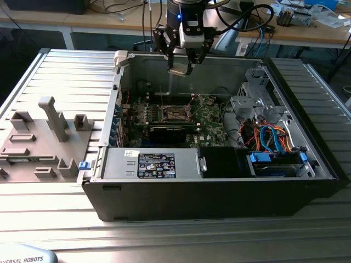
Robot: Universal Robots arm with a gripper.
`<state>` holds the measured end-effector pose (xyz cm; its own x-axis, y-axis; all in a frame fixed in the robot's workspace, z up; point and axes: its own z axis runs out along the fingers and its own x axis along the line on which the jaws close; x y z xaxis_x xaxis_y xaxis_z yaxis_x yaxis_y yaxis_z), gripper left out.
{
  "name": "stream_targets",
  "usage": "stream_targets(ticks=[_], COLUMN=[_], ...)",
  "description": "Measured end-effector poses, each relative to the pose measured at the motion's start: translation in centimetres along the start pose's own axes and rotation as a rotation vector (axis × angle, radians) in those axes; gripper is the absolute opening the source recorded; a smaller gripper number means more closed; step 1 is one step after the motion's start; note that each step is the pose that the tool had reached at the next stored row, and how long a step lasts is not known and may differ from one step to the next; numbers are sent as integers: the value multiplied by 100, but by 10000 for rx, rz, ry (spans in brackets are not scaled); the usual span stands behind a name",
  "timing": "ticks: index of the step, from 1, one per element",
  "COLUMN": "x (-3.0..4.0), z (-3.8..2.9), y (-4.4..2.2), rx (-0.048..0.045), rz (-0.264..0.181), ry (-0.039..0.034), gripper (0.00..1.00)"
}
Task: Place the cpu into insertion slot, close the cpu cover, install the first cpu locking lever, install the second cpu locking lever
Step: 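Place the cpu into insertion slot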
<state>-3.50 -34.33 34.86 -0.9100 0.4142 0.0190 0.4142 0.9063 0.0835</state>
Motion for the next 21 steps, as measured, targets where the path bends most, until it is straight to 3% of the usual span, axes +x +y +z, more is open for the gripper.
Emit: stream_targets(ticks=[21], x=[0], z=[3], y=[0], rx=[-6], rz=[301], ry=[-25], gripper=[54])
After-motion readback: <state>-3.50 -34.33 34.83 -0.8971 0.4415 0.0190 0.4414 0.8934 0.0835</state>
